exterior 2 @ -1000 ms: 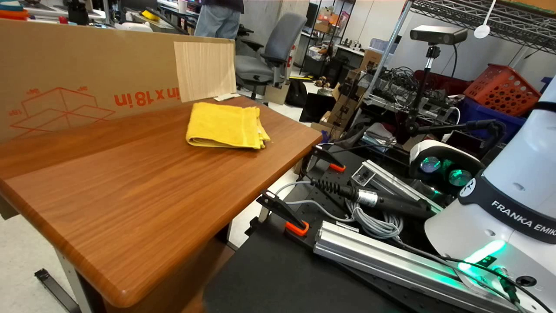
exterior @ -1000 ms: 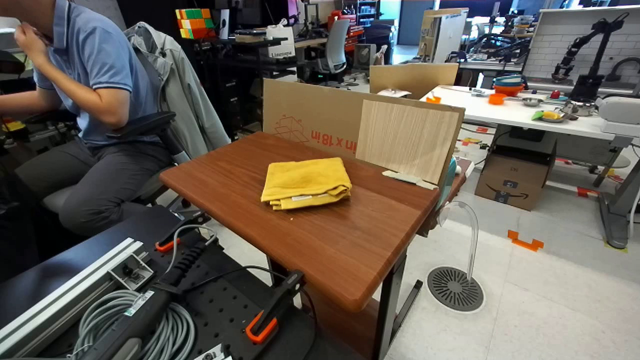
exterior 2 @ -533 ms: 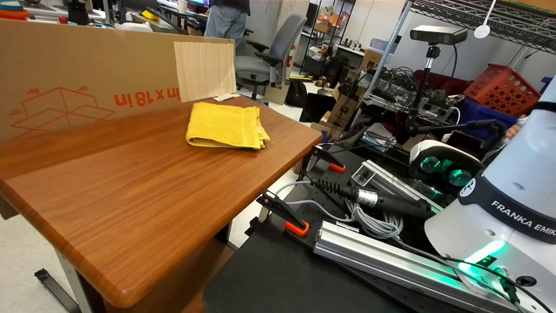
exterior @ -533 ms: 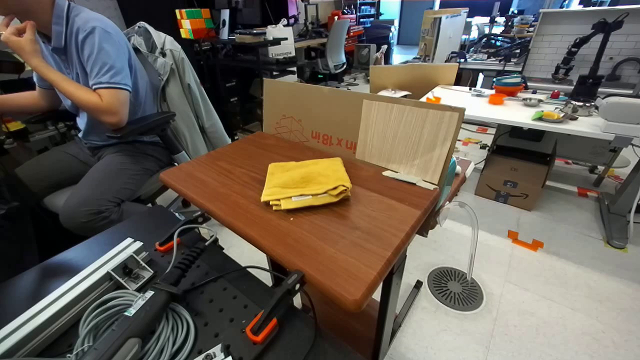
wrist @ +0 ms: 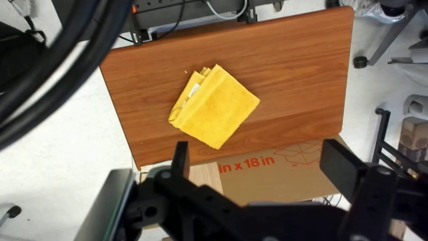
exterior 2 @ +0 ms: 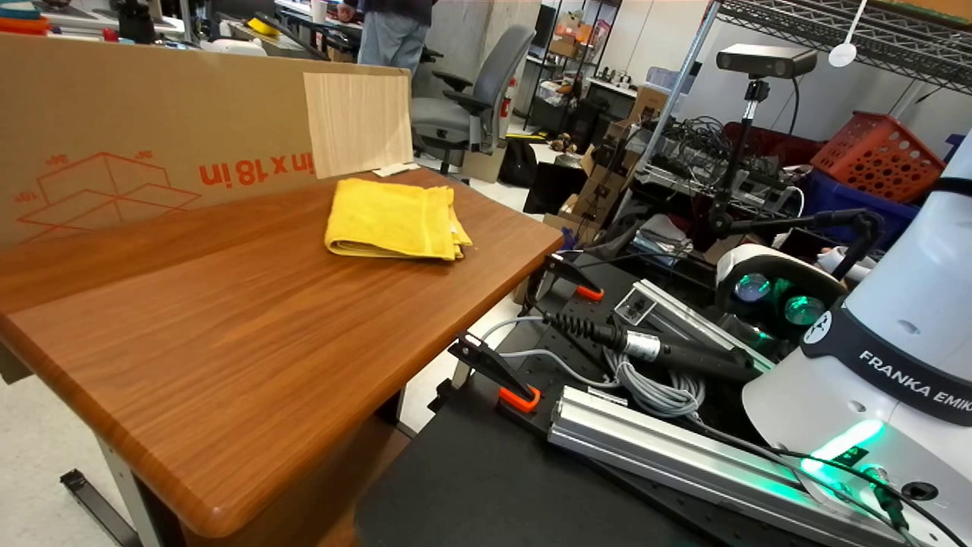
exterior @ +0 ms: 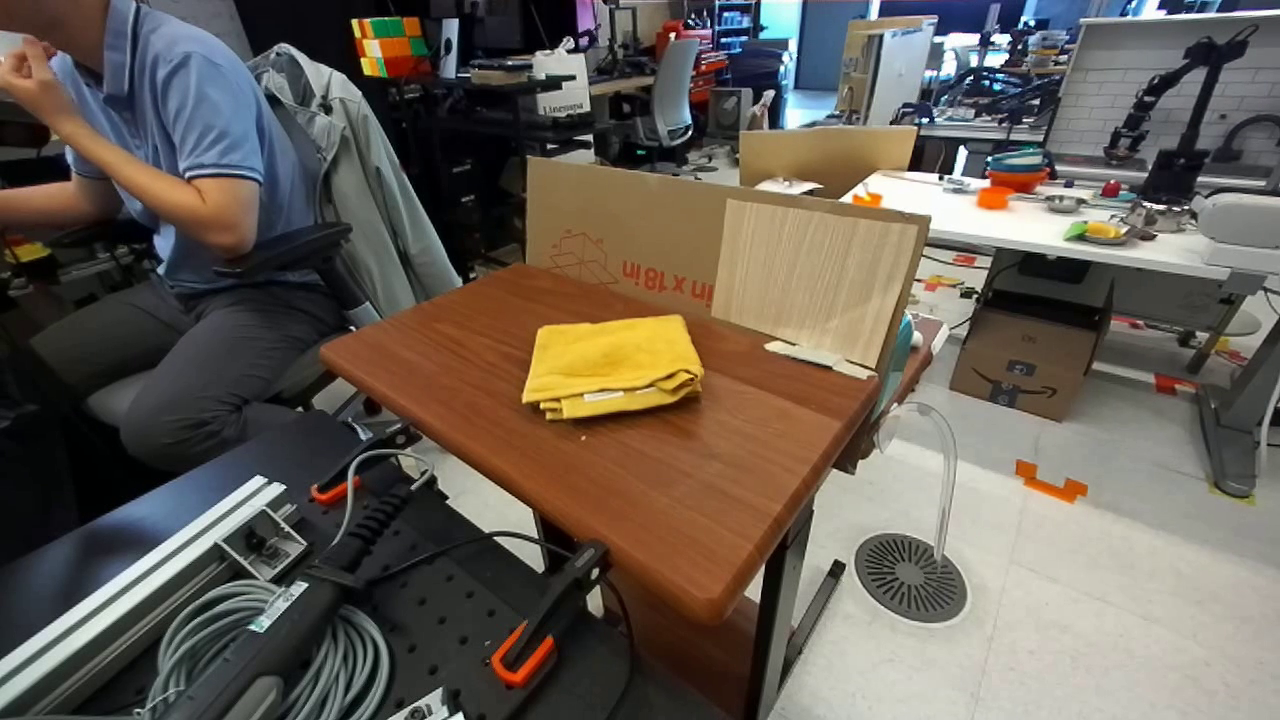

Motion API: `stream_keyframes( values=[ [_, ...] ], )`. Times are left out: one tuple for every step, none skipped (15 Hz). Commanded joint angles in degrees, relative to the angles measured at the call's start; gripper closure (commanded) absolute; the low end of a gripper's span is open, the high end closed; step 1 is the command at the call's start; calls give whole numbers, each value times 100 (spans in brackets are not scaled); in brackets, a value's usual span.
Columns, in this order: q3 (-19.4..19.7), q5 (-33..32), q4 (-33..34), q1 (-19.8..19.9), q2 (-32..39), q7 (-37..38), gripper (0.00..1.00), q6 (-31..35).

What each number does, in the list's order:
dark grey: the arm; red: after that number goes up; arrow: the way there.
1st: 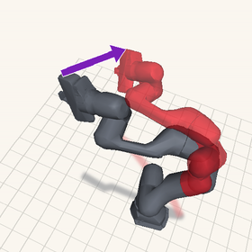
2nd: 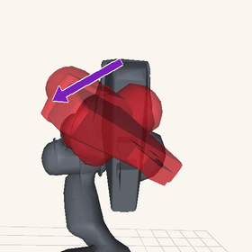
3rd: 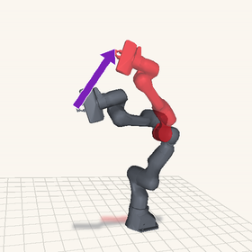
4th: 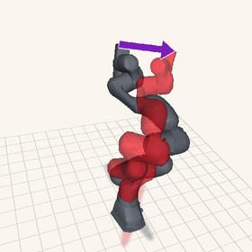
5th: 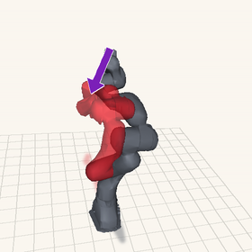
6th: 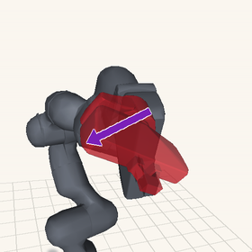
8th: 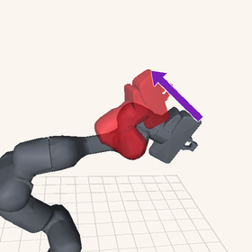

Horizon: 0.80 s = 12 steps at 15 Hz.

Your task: Use the towel to wipe the table

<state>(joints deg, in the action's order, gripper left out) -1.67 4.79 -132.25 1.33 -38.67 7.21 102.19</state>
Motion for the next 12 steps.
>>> stream_keyframes(
  values=[
    [-437,46,61,61,668,810,0,701],
    [-553,-32,92,96,887,1042,0,823],
    [-656,-125,121,131,1152,1285,0,959],
    [-732,-227,177,161,1444,1520,0,1077],
    [-796,-349,262,188,1765,1777,0,1165],
    [-832,-452,369,204,2105,2037,0,1242],
    [-841,-549,477,198,2407,2272,0,1267],
    [-822,-645,591,184,2732,2500,0,1307],
    [-776,-726,687,155,3008,2698,0,1331],
    [-722,-814,800,118,3240,2870,0,1288],
    [-657,-868,917,76,3451,3010,0,1266],
    [-589,-877,1061,33,3661,3115,0,1200]
  ],
)
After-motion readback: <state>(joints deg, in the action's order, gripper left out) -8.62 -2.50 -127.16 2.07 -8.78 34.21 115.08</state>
